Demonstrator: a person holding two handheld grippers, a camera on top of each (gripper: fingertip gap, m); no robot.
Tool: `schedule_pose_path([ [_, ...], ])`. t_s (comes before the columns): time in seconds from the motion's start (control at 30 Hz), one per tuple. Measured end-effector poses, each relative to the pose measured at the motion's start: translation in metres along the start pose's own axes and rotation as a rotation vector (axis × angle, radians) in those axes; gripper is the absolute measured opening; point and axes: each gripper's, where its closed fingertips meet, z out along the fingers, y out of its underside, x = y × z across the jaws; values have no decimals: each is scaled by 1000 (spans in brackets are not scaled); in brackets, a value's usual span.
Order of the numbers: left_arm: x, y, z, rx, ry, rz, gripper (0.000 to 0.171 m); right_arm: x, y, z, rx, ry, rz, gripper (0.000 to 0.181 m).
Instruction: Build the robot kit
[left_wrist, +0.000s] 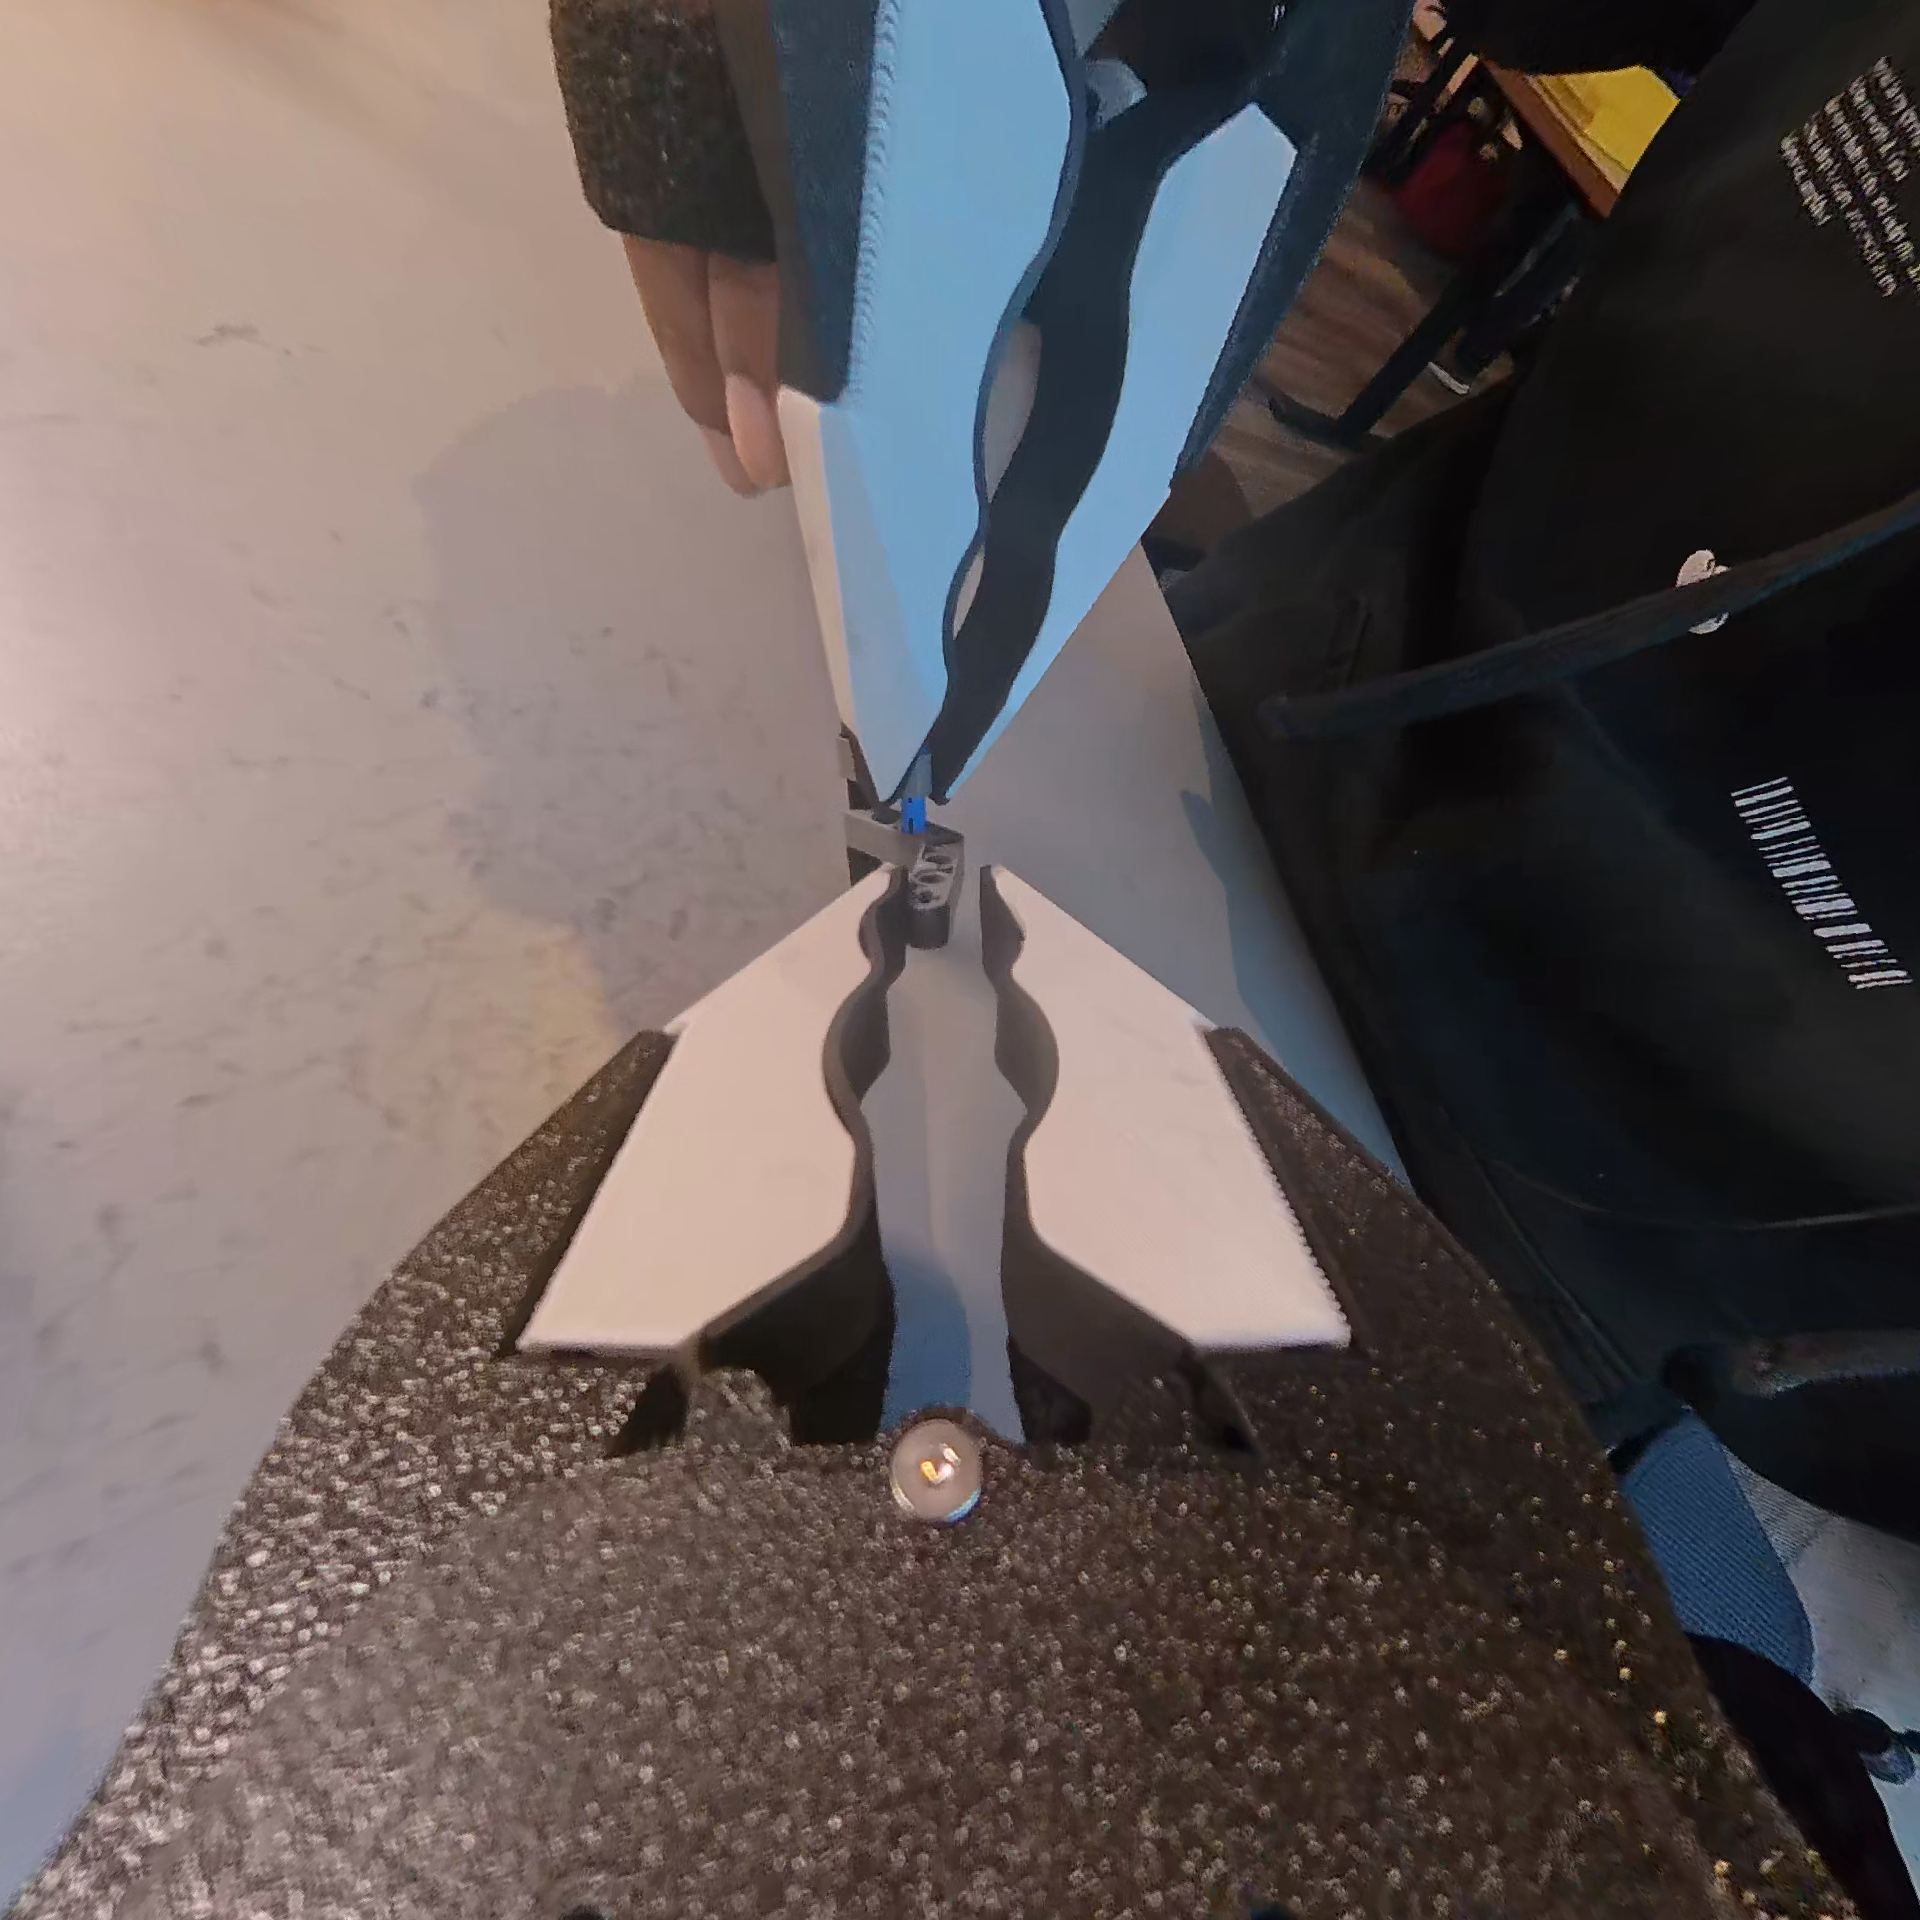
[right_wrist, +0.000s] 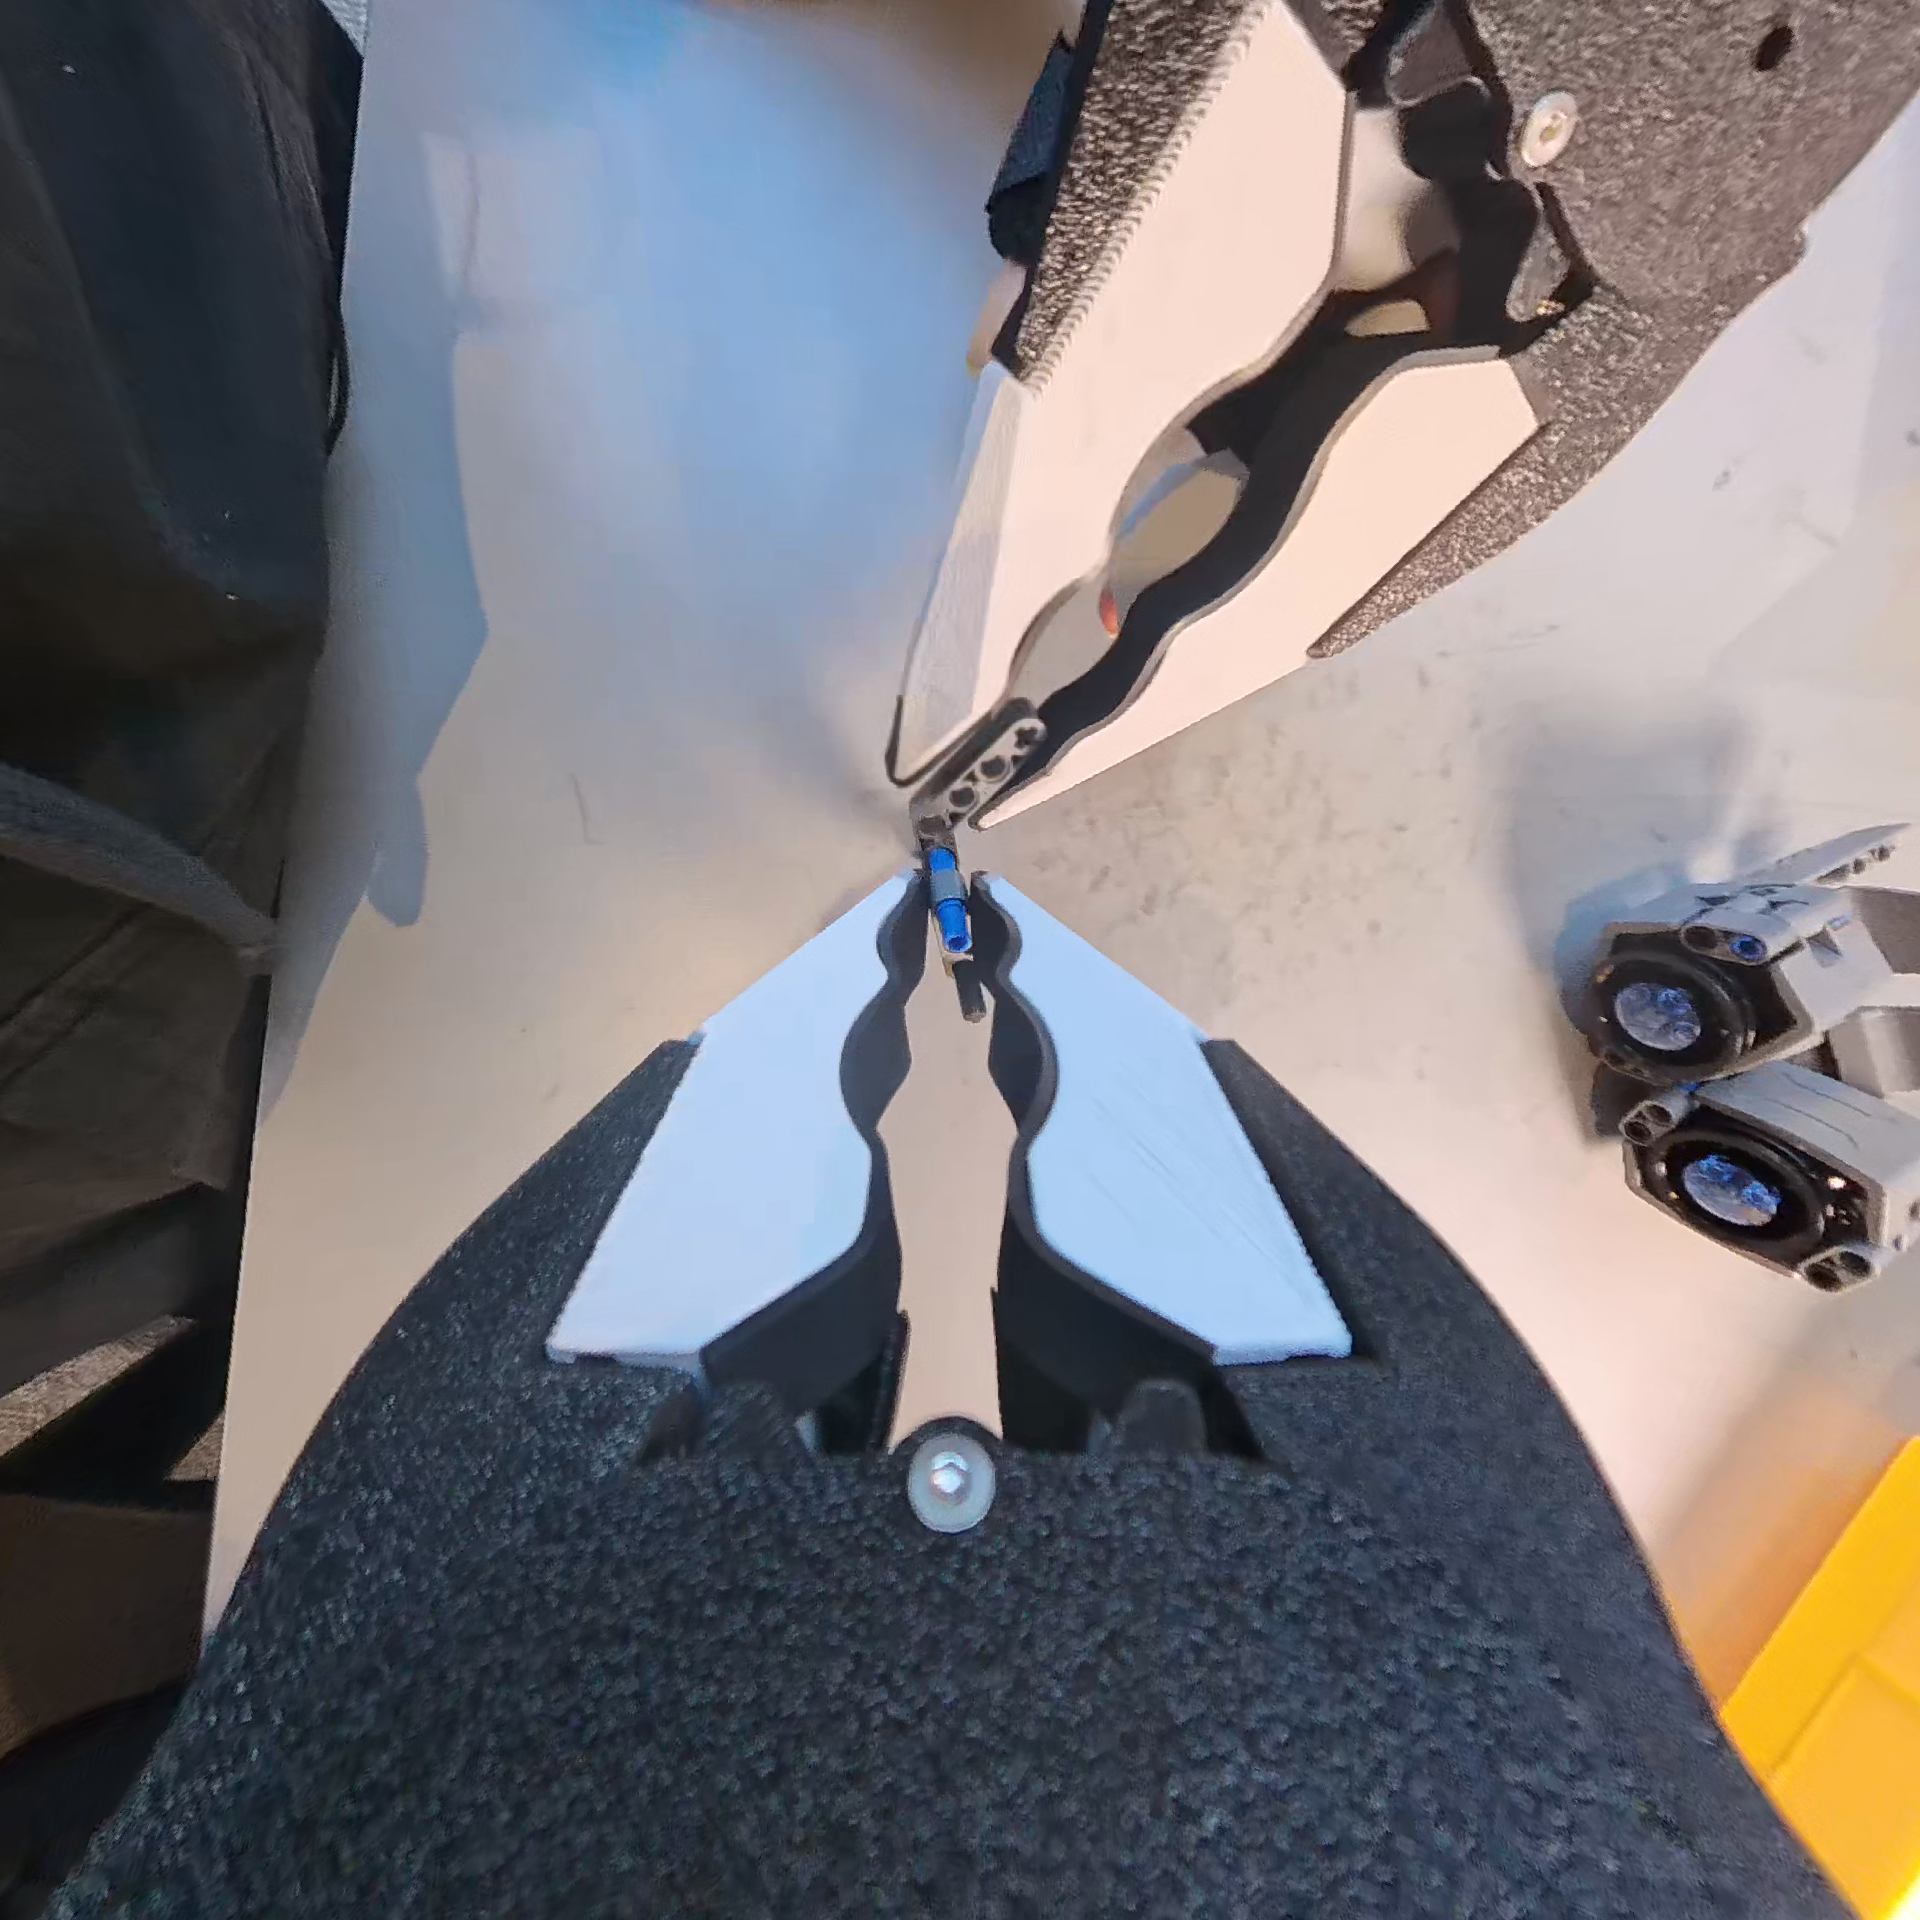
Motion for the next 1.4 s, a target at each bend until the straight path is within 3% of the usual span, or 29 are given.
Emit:
schedule_pose_path([
  [0.3,0,-3,4,21,-35,-7,7,-1,2,0,-8,22,-31,5],
  [0.57,-4,-3,7,12,-42,-58,7,-3,9,20,-88,77,-203,4],
  [0.67,-13,-14,-7,112,-56,-117,7,13,4,11,34,110,-58,4],
  [0.93,-22,-25,-15,201,-61,-179,11,19,4,1,312,8,284,5],
  [1.07,-20,-17,-14,157,-92,-138,20,19,2,-9,387,-46,388,5],
  [1.3,-19,-21,-4,131,-191,-16,7,16,2,-14,401,-50,412,5],
  [1.4,-13,-34,-13,231,-166,-6,7,19,-6,-27,461,-38,418,5],
])
